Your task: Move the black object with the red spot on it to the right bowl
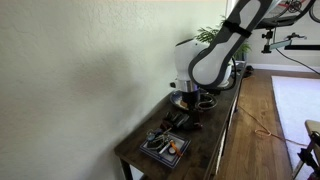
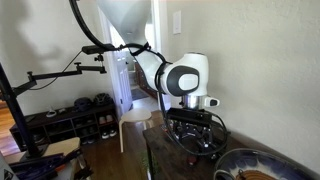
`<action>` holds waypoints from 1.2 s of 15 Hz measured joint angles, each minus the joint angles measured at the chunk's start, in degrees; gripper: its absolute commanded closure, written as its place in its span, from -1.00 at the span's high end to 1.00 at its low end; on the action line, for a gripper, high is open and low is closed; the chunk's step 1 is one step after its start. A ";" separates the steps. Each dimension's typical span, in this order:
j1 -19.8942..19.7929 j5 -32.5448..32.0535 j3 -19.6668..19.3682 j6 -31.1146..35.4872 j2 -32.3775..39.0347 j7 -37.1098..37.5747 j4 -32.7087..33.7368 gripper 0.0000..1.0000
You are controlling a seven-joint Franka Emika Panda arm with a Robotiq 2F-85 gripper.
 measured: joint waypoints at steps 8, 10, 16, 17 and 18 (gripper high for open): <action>-0.44 1.59 -0.49 -0.06 1.17 0.00 -0.14 1.00; -0.79 2.32 -0.50 0.11 1.60 0.00 0.00 1.00; -1.48 4.44 -0.49 5.62 2.98 0.05 0.35 1.00; -1.51 4.77 -0.49 6.21 3.20 0.06 0.40 1.00; -1.53 4.95 -0.49 6.58 3.34 0.06 0.43 1.00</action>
